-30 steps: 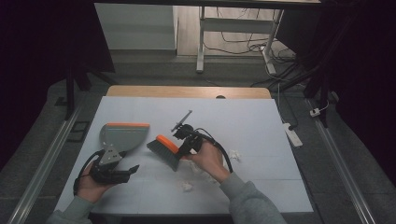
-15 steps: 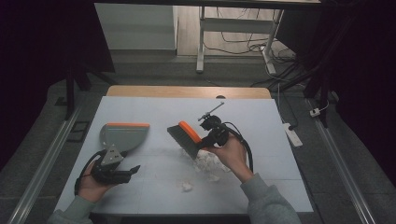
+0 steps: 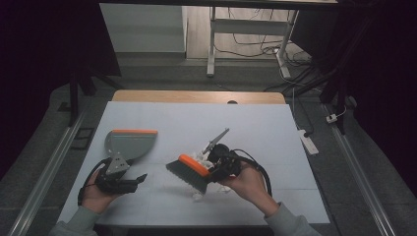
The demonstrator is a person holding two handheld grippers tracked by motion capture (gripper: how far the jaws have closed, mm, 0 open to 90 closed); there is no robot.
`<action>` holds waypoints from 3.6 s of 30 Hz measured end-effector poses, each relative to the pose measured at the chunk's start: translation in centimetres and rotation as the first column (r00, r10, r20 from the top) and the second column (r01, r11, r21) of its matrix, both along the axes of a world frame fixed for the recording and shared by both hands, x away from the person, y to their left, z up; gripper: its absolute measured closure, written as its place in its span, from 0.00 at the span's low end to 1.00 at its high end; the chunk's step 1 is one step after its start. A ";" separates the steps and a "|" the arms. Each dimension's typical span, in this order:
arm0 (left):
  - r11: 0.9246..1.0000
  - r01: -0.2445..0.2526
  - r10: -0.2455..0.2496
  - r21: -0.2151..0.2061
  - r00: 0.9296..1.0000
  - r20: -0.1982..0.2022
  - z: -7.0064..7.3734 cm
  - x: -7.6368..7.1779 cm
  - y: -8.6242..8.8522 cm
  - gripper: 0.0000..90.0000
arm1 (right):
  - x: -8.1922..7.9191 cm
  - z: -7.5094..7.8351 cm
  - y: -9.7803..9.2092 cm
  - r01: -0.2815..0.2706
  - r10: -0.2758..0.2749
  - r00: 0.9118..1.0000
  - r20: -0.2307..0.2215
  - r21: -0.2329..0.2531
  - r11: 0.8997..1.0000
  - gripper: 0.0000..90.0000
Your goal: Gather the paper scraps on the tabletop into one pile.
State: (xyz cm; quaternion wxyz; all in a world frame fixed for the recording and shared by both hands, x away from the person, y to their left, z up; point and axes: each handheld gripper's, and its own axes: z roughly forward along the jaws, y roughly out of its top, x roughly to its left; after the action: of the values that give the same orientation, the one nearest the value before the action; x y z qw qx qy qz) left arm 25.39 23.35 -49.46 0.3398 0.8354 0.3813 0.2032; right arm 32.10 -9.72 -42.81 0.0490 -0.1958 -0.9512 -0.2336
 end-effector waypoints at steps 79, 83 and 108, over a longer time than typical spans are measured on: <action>1.000 -0.011 0.011 0.009 1.000 -0.001 -0.2 0.0 0.0 0.34 | 3.9 1.0 -12.5 0.343 -0.316 0.932 0.178 -0.153 0.927 0.77; 1.000 -0.009 0.009 0.015 1.000 -0.003 -0.2 0.0 -0.1 0.34 | 4.1 0.8 -14.1 0.425 -0.407 0.903 0.138 -0.150 0.893 0.77; 1.000 0.005 -0.005 0.007 1.000 0.005 -0.1 -0.1 0.0 0.34 | 6.2 -1.1 -12.8 0.543 -0.547 0.833 0.083 -0.313 0.779 0.77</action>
State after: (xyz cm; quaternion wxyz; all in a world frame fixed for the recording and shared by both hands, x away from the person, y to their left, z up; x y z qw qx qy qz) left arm 25.31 23.33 -49.60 0.3382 0.8370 0.3777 0.2057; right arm 38.25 -22.55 -43.96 -0.0475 -0.4688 -0.8787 -0.0771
